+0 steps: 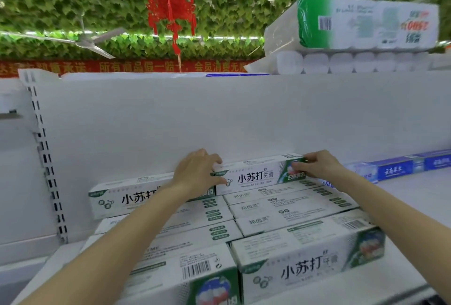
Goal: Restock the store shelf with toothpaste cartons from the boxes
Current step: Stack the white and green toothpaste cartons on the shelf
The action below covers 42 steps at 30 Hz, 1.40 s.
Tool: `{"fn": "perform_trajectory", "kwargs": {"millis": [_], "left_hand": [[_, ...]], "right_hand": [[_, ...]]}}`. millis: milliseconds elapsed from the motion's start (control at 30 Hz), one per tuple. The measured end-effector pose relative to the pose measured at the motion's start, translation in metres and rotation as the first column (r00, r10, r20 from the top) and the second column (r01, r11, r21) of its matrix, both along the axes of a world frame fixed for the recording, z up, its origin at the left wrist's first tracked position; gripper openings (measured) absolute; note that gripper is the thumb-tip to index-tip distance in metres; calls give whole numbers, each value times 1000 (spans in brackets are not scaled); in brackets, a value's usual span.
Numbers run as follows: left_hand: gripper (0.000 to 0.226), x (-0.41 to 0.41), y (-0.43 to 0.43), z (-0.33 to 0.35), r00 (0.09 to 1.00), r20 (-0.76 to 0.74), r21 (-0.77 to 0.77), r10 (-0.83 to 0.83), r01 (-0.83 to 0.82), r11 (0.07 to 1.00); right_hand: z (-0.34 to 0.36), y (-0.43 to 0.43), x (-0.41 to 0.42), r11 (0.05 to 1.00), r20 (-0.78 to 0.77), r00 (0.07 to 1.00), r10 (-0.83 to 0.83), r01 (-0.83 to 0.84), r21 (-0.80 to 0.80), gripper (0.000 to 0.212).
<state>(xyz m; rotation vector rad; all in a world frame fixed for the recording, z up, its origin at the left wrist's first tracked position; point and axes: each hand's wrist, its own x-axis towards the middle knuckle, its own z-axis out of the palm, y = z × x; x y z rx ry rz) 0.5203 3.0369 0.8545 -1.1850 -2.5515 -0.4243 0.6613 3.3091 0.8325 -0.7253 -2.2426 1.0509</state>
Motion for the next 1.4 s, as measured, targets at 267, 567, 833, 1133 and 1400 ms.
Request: {"fn": "perform_trajectory", "kwargs": {"millis": [267,567,833,1133,1400], "left_hand": [[60,58,-11,20,1000,14,71,-25,24,997],[59,193,-19,9,997,41,81,-71,67,994],[59,321,-26,-61,996,86,92,-34,26,995],[65,396,-31,-149,989,149,-153,7,16,988],[63,423,-35,-333,909,408,-251,81,26,968]], "right_hand": [[17,-37,50,917,200,975,99,-168,361,78],[18,-80,163,779,203,916,345,-400,483,66],[-35,-92,268,677,275,841,467,-540,500,68],[-139,-91,319,560,483,702,523,-710,426,75],[-322,-102,337,586,646,520,559,-799,136,80]]}}
